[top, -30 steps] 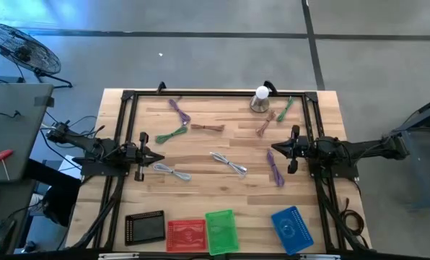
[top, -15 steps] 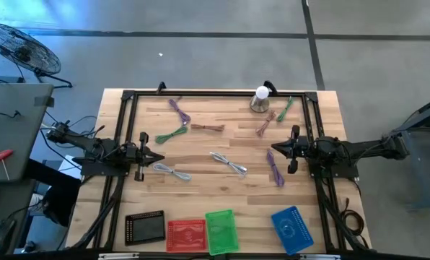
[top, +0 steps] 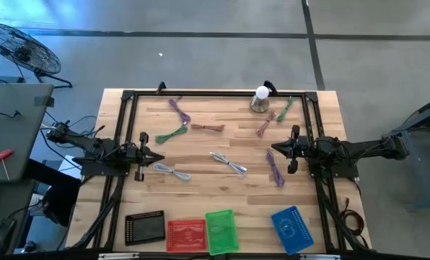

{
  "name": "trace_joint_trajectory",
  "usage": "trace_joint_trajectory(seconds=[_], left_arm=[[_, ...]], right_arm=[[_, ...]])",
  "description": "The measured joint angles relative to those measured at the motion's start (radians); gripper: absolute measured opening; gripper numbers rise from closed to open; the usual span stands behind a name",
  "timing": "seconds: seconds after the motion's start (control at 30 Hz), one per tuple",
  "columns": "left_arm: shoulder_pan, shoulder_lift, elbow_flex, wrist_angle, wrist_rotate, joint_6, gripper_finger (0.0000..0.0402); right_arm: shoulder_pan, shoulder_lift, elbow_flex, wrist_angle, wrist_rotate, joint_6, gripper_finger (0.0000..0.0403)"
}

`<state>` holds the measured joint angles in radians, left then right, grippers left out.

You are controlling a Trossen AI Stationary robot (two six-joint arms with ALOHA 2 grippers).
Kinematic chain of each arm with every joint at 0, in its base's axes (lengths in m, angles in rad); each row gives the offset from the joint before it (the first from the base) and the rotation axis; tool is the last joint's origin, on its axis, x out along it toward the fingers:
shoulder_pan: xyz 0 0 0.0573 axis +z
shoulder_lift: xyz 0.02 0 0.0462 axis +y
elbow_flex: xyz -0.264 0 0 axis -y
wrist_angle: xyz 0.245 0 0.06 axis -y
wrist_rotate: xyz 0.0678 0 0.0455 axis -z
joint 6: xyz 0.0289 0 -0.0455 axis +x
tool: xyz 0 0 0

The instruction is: Pick & Place USB Port

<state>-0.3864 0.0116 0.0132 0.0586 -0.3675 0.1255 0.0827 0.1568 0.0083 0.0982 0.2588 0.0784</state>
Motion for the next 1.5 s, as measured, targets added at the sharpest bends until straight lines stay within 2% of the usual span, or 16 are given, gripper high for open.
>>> trace_joint_trajectory(seconds=[0.57, 0.67, 0.73, 0.87, 1.07, 1.2, 1.27, 1.37, 1.5], left_arm=[[0.0, 0.0, 0.0, 0.0, 0.0, -0.007, 0.0001], [0.0, 0.0, 0.0, 0.0, 0.003, -0.018, 0.0001], [0.0, 0.0, 0.0, 0.0, 0.024, -0.088, 0.0001], [0.0, 0.0, 0.001, -0.008, 0.045, -0.127, 0.0001], [0.0, 0.0, 0.002, -0.012, 0.046, -0.16, 0.0001], [0.0, 0.0, 0.002, -0.011, 0.036, -0.159, 0.0001], [0.0, 0.0, 0.002, -0.009, 0.013, -0.158, 0.0001], [0.0, 0.0, 0.002, -0.008, -0.006, -0.159, 0.0001], [0.0, 0.0, 0.002, -0.008, -0.006, -0.158, 0.0001]], right_arm=[[0.0, 0.0, 0.0, 0.043, 0.0, 0.001, 0.0003], [0.0, 0.0, 0.0, 0.114, -0.013, 0.098, 0.0003], [0.0, 0.0, 0.0, 0.151, -0.023, 0.183, 0.0002], [0.0, 0.0, 0.004, 0.225, -0.019, 0.13, 0.0005], [0.002, 0.044, 0.108, 0.216, 0.011, 0.052, 0.0033], [0.003, 0.14, 0.22, 0.121, 0.036, 0.013, 0.0072], [0.003, 0.198, 0.296, 0.005, 0.043, 0.016, 0.0094], [0.003, 0.292, 0.434, -0.274, 0.042, 0.085, 0.0125], [0.003, 0.434, 0.624, -0.686, 0.042, 0.303, 0.0156]])
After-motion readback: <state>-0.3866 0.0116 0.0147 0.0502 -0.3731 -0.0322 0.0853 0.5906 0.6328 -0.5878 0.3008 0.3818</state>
